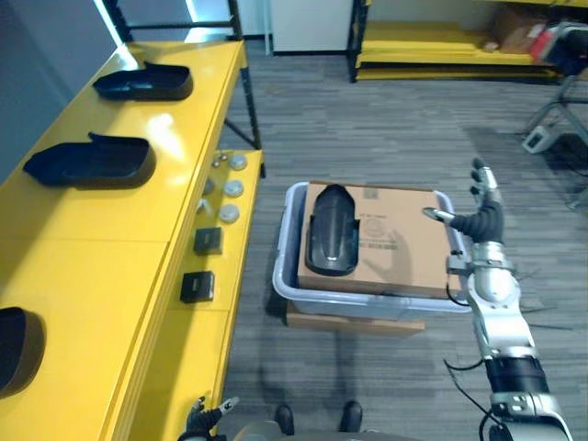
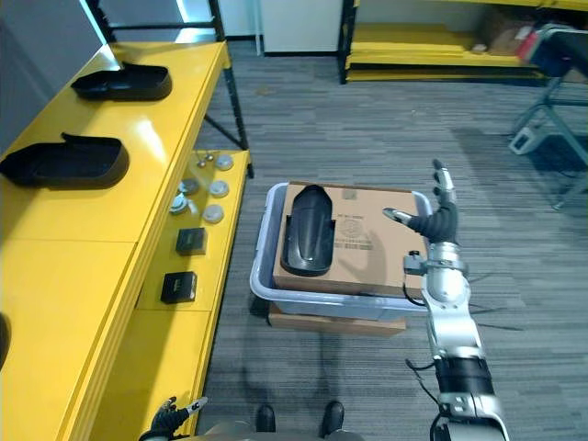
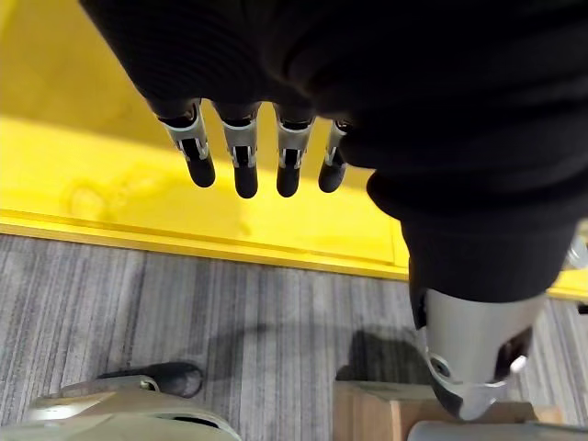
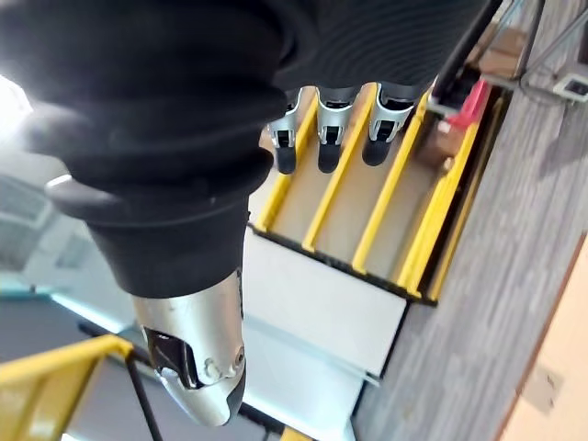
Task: Walk over and take plastic housings, then place them on the shelf
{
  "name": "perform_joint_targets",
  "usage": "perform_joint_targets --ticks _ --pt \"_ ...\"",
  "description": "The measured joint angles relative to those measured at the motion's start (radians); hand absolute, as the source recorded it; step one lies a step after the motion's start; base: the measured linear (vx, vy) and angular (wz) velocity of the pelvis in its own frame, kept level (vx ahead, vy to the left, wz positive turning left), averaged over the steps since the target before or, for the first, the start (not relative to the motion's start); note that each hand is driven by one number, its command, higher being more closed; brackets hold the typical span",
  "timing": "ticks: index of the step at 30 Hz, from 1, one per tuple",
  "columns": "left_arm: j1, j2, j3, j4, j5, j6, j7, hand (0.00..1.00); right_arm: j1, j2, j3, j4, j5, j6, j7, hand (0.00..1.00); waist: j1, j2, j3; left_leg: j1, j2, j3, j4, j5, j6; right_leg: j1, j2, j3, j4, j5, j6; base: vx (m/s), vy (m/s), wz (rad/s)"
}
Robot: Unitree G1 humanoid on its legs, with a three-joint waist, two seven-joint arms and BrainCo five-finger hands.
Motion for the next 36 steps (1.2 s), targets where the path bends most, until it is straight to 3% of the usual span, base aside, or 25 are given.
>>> perform_joint_targets --ticks 6,10,16,17,22,26,27,28,29,31,36 --pt "-0.002 -0.020 0.004 -0.023 -0.002 -0.002 0.035 0.00 -0.103 0.073 -0.019 0.174 -0.106 0.076 -0.086 0.00 0.030 0.020 0.046 -0.034 -0.008 -0.006 0.016 0.000 0.000 -0.033 -0.016 -0.020 0.033 -0.010 0.014 0.03 0.062 0.10" --pt "-0.014 -0.029 0.004 -0.033 -0.006 -0.009 0.056 0.00 -0.186 0.109 -0.081 0.361 -0.108 0.124 -0.133 0.00 0.040 0.031 0.099 -0.078 -0.019 -0.012 0.050 0.000 0.000 -0.058 -0.031 -0.035 0.047 -0.010 0.014 0.01 0.052 0.12" --pt "-0.025 -0.030 -0.002 -0.032 -0.023 -0.009 0.079 0.00 -0.212 0.139 -0.180 0.446 -0.106 0.166 -0.211 0.00 0.062 0.034 0.134 -0.114 -0.028 -0.033 0.085 0.001 0.000 -0.072 -0.042 -0.066 0.064 -0.010 0.013 0.02 0.028 0.14" --pt "-0.025 -0.030 -0.002 -0.032 -0.024 -0.009 0.080 0.00 -0.213 0.145 -0.195 0.459 -0.105 0.178 -0.228 1.00 0.063 0.034 0.136 -0.118 -0.030 -0.040 0.085 0.001 0.000 -0.073 -0.043 -0.074 0.064 -0.010 0.013 0.05 0.015 0.24" --pt "-0.026 -0.028 -0.007 -0.032 -0.037 -0.010 0.097 0.00 -0.278 0.138 -0.244 0.534 -0.097 0.186 -0.278 1.00 0.063 0.033 0.150 -0.140 -0.042 -0.051 0.138 0.001 0.000 -0.071 -0.059 -0.076 0.079 -0.010 0.013 0.03 0.020 0.09" --pt "-0.034 -0.018 -0.013 -0.030 -0.044 -0.012 0.098 0.00 -0.301 0.101 -0.253 0.557 -0.047 0.186 -0.275 1.00 0.064 0.011 0.168 -0.239 -0.071 -0.056 0.310 0.000 -0.006 -0.067 -0.102 -0.074 0.086 -0.009 0.011 0.01 0.052 0.07" --pt "-0.031 -0.014 -0.007 -0.027 -0.044 -0.018 0.099 0.00 -0.315 0.104 -0.251 0.558 -0.033 0.186 -0.273 1.00 0.064 0.009 0.182 -0.239 -0.067 -0.065 0.237 -0.040 0.024 -0.066 -0.107 -0.059 0.088 -0.010 0.012 -0.01 0.086 -0.06" --pt "-0.024 -0.019 -0.006 -0.028 -0.044 -0.018 0.099 0.00 -0.320 0.105 -0.247 0.558 -0.025 0.186 -0.271 1.00 0.062 0.023 0.180 -0.211 -0.041 -0.072 0.125 0.015 0.000 -0.067 -0.090 -0.062 0.091 -0.013 0.016 -0.02 0.140 -0.23" --pt "-0.028 -0.018 -0.011 -0.028 -0.046 -0.014 0.098 0.00 -0.326 0.105 -0.243 0.556 -0.018 0.180 -0.270 1.00 0.066 0.017 0.194 -0.179 -0.036 -0.073 0.044 0.065 0.042 -0.076 -0.087 -0.057 0.097 -0.028 0.033 -0.01 0.104 -0.08" --pt "-0.049 0.004 -0.028 -0.029 -0.045 -0.017 0.098 0.00 -0.333 0.111 -0.248 0.555 -0.016 0.178 -0.269 1.00 0.067 -0.012 0.220 -0.189 -0.050 -0.072 0.033 0.080 0.032 -0.088 -0.104 -0.051 0.099 -0.028 0.033 -0.01 0.113 0.11" --pt "-0.058 0.002 -0.032 -0.031 -0.045 -0.007 0.098 0.00 -0.320 0.156 -0.234 0.544 0.011 0.176 -0.229 1.00 0.070 -0.017 0.224 -0.146 -0.054 -0.063 0.027 0.080 0.032 -0.061 -0.110 -0.045 0.112 -0.030 0.036 0.01 0.039 -0.05"
